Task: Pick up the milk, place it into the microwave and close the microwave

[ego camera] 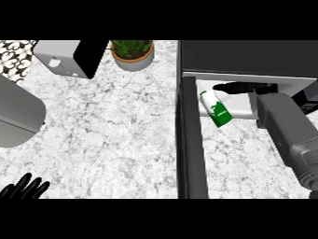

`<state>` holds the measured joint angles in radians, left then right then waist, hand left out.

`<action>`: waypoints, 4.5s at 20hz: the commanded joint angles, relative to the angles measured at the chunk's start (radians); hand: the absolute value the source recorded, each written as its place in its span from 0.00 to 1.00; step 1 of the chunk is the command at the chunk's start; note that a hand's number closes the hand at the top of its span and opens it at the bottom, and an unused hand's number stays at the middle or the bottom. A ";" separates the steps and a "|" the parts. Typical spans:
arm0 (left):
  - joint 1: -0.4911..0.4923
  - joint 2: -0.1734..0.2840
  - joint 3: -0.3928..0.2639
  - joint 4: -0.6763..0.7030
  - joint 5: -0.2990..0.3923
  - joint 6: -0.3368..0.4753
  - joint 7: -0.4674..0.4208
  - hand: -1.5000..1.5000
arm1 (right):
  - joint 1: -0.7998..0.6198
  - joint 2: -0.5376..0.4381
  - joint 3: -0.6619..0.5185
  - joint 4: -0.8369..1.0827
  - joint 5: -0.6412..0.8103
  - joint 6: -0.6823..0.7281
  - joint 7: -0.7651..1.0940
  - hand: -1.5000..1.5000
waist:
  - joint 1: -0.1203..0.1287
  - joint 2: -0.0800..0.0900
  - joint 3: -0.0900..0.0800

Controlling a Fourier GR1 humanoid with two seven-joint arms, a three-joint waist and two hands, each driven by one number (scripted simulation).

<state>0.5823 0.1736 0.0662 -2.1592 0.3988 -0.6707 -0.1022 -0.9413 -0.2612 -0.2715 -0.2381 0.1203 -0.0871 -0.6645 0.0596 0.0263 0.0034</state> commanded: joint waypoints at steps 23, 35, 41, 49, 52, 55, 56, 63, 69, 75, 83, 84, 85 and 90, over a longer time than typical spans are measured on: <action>-0.324 -0.172 -0.287 0.303 -0.470 0.090 0.008 1.00 | 0.755 0.121 0.088 -0.529 -0.099 0.358 -0.098 0.00 | -0.112 -0.040 -0.007; -0.582 -0.173 -0.416 0.618 -0.663 0.212 -0.111 1.00 | 1.288 0.013 0.026 -1.037 -0.271 0.534 -0.089 0.00 | -0.089 -0.027 -0.005; -0.632 -0.174 -0.577 0.738 -0.667 0.386 -0.204 1.00 | 1.433 -0.057 -0.015 -1.089 -0.363 0.676 -0.154 0.00 | -0.078 -0.027 -0.004; -0.702 -0.173 -0.928 0.888 -0.537 0.623 -0.142 1.00 | 1.511 -0.083 0.029 -1.309 -0.475 0.728 -0.100 0.00 | -0.109 -0.026 -0.006; -0.756 -0.173 -1.014 0.890 -0.438 0.736 -0.111 1.00 | 1.552 -0.105 0.040 -1.379 -0.516 0.756 -0.089 0.00 | -0.125 -0.025 -0.006; -0.825 -0.173 -1.102 0.911 -0.391 0.835 -0.078 1.00 | 1.515 -0.110 0.078 -1.453 -0.536 0.719 -0.014 0.00 | -0.126 -0.022 -0.006; -0.860 -0.173 -1.096 0.924 -0.365 0.840 -0.078 1.00 | 1.516 -0.141 0.068 -1.478 -0.583 0.745 0.011 0.00 | -0.142 -0.019 -0.007; -0.985 -0.172 -1.203 0.942 -0.271 1.060 -0.071 1.00 | 1.494 -0.168 0.104 -1.596 -0.608 0.716 0.084 0.00 | -0.167 -0.016 -0.007; -1.135 -0.172 -1.167 0.962 -0.194 1.181 -0.021 1.00 | 1.515 -0.194 0.147 -1.700 -0.663 0.717 0.170 0.00 | -0.212 -0.011 -0.008; -1.182 -0.173 -1.130 0.966 -0.082 1.301 -0.069 1.00 | 1.511 -0.225 0.143 -1.763 -0.723 0.701 0.230 0.00 | -0.239 0.001 -0.011; -1.344 -0.173 -1.068 1.084 0.022 1.372 -0.095 1.00 | 1.510 -0.252 0.121 -1.798 -0.766 0.689 0.264 0.00 | -0.270 0.012 -0.008; -1.354 -0.173 -1.059 1.102 0.045 1.364 -0.094 1.00 | 1.516 -0.254 0.131 -1.829 -0.778 0.672 0.287 0.00 | -0.270 0.015 -0.010; -1.394 -0.173 -1.040 1.109 0.057 1.368 -0.090 1.00 | 1.503 -0.267 0.121 -1.817 -0.787 0.685 0.285 0.00 | -0.273 0.017 -0.008; -1.448 -0.173 -1.012 1.173 0.136 1.366 -0.120 1.00 | 1.497 -0.283 0.122 -1.837 -0.813 0.675 0.312 0.00 | -0.293 0.029 -0.008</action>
<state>-0.8077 0.0019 -0.9810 -1.0265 0.4810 0.6908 -0.2011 0.5637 -0.5295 -0.1503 -2.0608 -0.6719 0.5931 -0.3744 -0.2212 0.0471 -0.0042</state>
